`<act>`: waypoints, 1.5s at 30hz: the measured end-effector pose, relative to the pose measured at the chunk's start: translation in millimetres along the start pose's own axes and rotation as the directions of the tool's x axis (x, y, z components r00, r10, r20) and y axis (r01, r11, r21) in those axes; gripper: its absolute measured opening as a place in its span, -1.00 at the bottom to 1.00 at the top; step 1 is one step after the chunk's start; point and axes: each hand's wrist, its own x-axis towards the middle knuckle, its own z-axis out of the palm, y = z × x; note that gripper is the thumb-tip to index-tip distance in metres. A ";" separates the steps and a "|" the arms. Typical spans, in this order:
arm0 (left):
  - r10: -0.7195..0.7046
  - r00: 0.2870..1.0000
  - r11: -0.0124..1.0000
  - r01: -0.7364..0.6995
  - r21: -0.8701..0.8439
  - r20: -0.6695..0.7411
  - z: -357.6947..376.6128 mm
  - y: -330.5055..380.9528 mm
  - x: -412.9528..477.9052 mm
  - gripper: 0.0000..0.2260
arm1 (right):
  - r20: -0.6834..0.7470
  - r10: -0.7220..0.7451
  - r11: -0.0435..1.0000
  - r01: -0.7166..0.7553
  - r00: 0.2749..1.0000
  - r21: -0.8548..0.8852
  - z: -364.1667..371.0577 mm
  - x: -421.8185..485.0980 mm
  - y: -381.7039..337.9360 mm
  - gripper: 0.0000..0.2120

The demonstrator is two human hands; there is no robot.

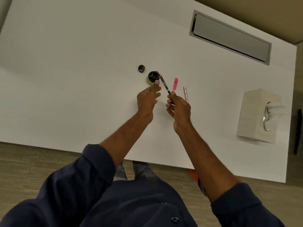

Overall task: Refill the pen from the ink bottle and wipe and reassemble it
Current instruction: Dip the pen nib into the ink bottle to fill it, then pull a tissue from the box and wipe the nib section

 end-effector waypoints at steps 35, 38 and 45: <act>-0.245 0.860 0.969 0.225 0.099 0.448 99.9 -4.8 -65.8 -0.73 | -0.509 0.045 0.892 0.195 0.859 0.408 -372.1 37.4 0.9 -0.82; -0.236 0.874 0.972 0.216 0.097 0.424 118.5 -18.7 -73.3 -0.76 | -0.623 -0.133 0.978 0.202 0.771 0.042 -389.6 69.7 -6.2 -0.68; -0.218 0.895 0.974 0.172 0.149 0.390 147.1 -40.8 -91.5 -0.77 | -0.450 -0.424 0.870 0.216 0.786 -0.443 -397.8 126.6 -18.5 -0.44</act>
